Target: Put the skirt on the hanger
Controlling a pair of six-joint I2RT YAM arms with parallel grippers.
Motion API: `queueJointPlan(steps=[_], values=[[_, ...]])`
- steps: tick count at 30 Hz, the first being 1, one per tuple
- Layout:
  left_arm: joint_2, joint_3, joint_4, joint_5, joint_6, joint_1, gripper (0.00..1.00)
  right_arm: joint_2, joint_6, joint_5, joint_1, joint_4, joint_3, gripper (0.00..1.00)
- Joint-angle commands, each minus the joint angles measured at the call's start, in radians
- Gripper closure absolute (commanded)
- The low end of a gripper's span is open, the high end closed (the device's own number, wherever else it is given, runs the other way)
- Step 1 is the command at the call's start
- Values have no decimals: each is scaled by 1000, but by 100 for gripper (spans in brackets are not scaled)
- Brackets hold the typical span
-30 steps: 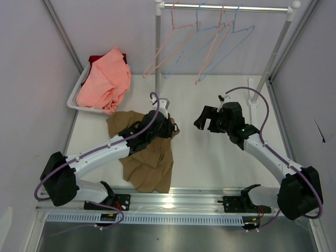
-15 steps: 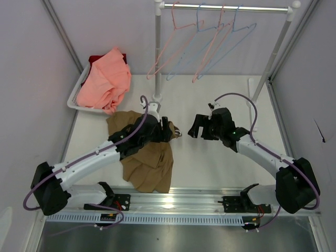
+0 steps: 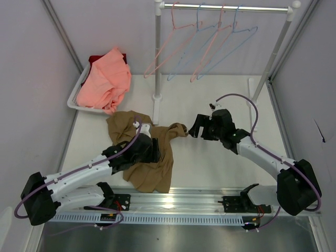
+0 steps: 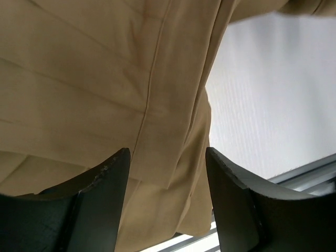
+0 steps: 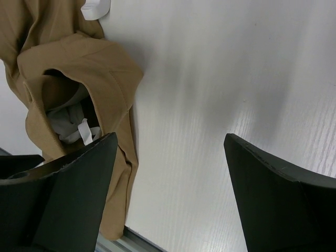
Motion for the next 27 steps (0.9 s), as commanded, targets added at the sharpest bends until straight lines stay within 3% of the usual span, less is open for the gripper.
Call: queueJointPlan(steps=[1,9,15,18,22,27], values=[[12,-30,-6,9,-75,-40,36,-15,34,-1,7,42,-28,12],[58,-40,-6,-18,-106,-95,36,-67,38,45,15,26,-40,11],[157,-36,-31,-96,-124,-112,44,-47,44,29,15,34,-40,11],[171,-37,-32,-144,-141,-112,53,-52,43,32,15,35,-42,11],[151,-2,-61,-183,-162,-112,78,-61,31,34,15,19,-37,11],[128,35,-121,-218,-153,-112,100,-75,29,35,15,19,-51,11]])
